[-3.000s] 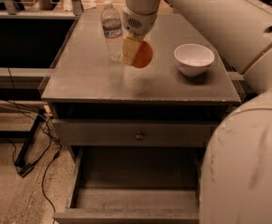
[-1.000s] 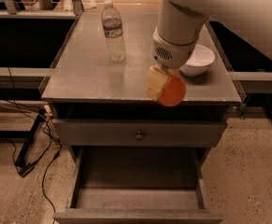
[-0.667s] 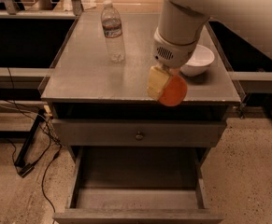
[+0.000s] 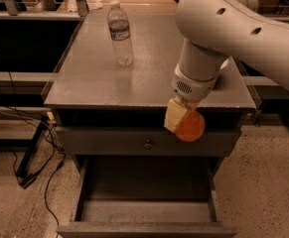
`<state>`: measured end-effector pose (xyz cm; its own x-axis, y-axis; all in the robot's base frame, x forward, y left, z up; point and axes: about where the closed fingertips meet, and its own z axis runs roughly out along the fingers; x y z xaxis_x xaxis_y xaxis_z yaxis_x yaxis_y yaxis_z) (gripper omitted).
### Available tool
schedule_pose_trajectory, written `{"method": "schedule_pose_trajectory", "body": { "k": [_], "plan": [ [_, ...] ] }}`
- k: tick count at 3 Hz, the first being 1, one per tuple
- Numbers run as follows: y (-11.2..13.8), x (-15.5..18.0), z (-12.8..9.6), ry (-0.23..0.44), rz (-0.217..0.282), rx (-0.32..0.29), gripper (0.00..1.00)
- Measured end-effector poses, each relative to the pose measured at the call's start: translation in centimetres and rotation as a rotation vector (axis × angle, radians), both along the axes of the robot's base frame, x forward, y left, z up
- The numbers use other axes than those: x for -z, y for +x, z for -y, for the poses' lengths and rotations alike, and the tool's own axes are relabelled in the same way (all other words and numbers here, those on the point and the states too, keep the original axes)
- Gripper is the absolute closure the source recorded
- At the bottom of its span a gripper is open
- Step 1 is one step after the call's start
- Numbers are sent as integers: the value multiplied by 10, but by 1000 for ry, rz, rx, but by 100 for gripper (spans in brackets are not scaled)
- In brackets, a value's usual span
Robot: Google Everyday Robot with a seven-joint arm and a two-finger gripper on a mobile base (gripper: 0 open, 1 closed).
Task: Place orange into middle drawer
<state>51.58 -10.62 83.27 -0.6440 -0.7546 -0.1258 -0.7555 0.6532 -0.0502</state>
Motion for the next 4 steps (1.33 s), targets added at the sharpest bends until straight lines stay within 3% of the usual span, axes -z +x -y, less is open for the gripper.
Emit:
{"method": "schedule_pose_trajectory", "body": {
  "k": [1,2,3,4],
  "plan": [
    [0,0,0,0,0,0,100],
    [-17,4,14,29,-7,71,100],
    [-50,19,35,70,-54,149,100],
    [-72,38,40,121,-107,175,100]
  ]
}}
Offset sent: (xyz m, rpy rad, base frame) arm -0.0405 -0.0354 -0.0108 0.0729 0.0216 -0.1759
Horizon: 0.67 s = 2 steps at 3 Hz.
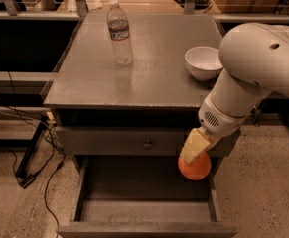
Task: Place orange into middle drawer
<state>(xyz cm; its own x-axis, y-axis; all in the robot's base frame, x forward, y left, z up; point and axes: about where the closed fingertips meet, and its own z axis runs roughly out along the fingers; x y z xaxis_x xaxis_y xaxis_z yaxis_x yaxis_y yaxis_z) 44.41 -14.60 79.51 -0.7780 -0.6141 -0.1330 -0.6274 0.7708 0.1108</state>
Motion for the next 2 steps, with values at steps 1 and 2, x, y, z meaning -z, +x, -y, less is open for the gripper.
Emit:
{"method": "schedule_pose_trajectory", "body": {
  "k": [1,2],
  "plan": [
    [-5,12,-13,53,-27,-24,100],
    [3,21,-36,93,-33,-72,100]
  ]
}}
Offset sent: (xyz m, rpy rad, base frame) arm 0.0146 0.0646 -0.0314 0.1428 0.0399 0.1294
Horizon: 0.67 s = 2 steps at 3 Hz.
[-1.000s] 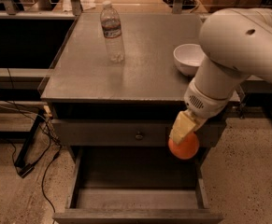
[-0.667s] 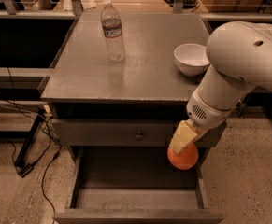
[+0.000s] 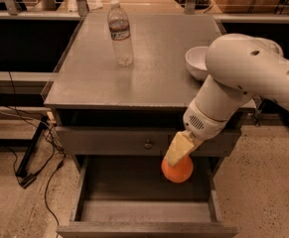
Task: Place orange into middle drawer
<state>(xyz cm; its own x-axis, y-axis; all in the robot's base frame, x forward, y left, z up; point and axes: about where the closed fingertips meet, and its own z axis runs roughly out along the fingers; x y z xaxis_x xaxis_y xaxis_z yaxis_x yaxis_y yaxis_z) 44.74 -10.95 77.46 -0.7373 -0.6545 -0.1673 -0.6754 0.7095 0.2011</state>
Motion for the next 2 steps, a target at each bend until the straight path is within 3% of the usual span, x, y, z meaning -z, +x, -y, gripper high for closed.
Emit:
{"method": "schedule_pose_trajectory", "body": {
  "k": [1,2],
  "plan": [
    [3,19,-19,38,-24,-25,100],
    [3,20,-20,39,-25,-24,100]
  ]
}}
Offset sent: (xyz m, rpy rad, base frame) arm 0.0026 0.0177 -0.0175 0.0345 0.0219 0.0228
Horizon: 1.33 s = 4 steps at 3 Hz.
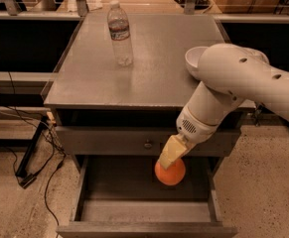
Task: Place orange into middle drawer
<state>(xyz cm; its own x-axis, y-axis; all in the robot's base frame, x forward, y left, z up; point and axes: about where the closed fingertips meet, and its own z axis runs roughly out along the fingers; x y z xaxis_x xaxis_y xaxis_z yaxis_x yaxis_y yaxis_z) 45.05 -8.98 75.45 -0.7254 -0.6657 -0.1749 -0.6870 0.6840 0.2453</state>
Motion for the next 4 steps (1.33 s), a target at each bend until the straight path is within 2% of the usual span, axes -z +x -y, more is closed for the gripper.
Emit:
{"method": "schedule_pose_trajectory", "body": {
  "k": [1,2,3,4],
  "plan": [
    [-3,17,-1,18,-32,9,100],
    [-6,70,-5,55,-78,54,100],
    [0,103,-6,84,-91,92,100],
    [1,105,-7,87,-90,94,100]
  ]
}}
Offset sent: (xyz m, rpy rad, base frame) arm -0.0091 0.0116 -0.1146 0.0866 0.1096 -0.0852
